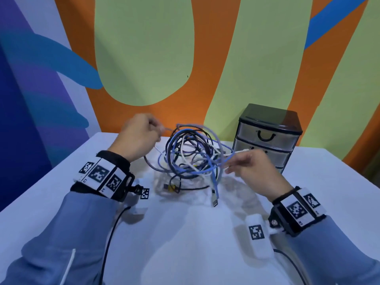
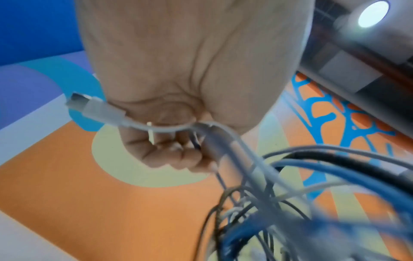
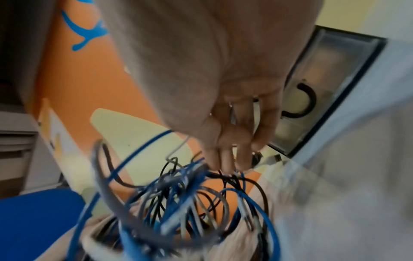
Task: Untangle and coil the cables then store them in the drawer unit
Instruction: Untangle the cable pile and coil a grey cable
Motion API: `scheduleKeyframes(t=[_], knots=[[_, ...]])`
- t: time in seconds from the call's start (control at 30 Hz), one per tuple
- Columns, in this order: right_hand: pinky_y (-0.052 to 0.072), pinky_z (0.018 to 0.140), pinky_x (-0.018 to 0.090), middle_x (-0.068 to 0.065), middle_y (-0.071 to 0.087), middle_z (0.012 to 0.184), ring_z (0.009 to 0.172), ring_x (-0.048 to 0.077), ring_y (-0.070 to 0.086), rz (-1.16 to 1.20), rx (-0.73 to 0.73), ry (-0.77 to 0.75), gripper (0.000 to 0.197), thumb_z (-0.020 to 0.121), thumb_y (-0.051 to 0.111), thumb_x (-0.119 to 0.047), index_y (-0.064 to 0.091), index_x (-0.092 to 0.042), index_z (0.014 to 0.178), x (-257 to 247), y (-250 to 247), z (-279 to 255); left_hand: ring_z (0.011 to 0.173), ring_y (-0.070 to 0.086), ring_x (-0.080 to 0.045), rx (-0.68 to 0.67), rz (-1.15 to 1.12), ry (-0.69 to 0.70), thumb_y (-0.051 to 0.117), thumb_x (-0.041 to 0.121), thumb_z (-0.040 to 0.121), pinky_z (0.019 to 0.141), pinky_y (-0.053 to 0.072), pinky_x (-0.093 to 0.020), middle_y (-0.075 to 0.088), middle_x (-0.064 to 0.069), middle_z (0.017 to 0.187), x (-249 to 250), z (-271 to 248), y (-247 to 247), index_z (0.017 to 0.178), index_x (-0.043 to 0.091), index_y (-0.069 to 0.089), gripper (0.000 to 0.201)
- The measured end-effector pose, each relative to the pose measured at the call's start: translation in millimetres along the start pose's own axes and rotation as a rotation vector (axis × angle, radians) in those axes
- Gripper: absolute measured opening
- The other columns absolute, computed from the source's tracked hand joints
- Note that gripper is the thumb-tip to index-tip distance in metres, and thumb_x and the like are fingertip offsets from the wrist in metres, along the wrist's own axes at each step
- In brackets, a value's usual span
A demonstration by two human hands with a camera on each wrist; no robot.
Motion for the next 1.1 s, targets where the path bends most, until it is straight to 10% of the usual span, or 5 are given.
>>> scheduleKeyframes(t=[0.17,0.4,0.7,0.87,1.1], knots=[[0.046,0.062,0.03,0.007,0.076,0.082,0.066,0.024,0.059,0.09,0.395,-0.262,0.037,0.089,0.055,0.013,0.078,-0.015,0.084,-26.0,-6.4,-8.9,0.068,0.054,-0.017,0.199,-0.425,0.217,0.054,0.024,0.108,0.071,0.044,-0.041,0.062,0.009,0.071,17.6,-1.8,-6.0,0.099,0.028,0.057,0.01],[0.043,0.115,0.041,-0.013,0.059,0.147,0.141,0.011,0.052,0.17,0.127,-0.361,0.061,0.1,0.067,-0.028,0.041,-0.035,0.155,-36.7,9.0,-13.5,0.066,0.044,-0.017,0.114,-0.669,0.532,0.048,0.007,0.112,0.062,0.04,-0.026,0.051,-0.004,0.072,62.4,-29.8,4.9,0.11,0.012,0.05,0.005],[0.042,0.07,0.028,-0.014,0.062,0.1,0.069,0.009,0.045,-0.095,0.12,-0.29,0.024,0.094,0.076,-0.039,0.071,-0.039,0.117,-26.2,8.5,-10.3,0.064,0.047,-0.02,0.462,-0.759,0.525,0.049,0.01,0.112,0.061,0.041,-0.037,0.055,-0.005,0.076,62.7,-30.2,2.3,0.11,0.009,0.05,0.002],[0.049,0.075,0.04,-0.017,0.064,0.089,0.084,0.011,0.063,-0.11,0.156,-0.247,0.017,0.095,0.075,-0.026,0.08,-0.036,0.109,-14.2,-2.7,-3.6,0.063,0.049,-0.015,0.691,-0.808,0.326,0.047,0.011,0.111,0.061,0.043,-0.03,0.062,-0.004,0.083,31.4,-13.6,-8.4,0.113,0.01,0.057,0.011],[0.045,0.107,0.037,-0.013,0.07,0.113,0.116,0.006,0.063,-0.087,-0.092,-0.23,0.01,0.096,0.073,-0.022,0.08,-0.03,0.097,-22.5,2.0,-10.8,0.055,0.052,-0.006,0.119,-0.449,0.048,0.063,0.005,0.097,0.059,0.04,-0.027,0.074,-0.002,0.074,25.2,-10.0,-3.9,0.092,0.013,0.079,0.019]])
Point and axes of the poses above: each hand's wrist, its own z-axis towards the middle knuckle, its own y-axis out of the palm, x = y × z, the point moved 1 cm from there along z, towards the middle knuckle
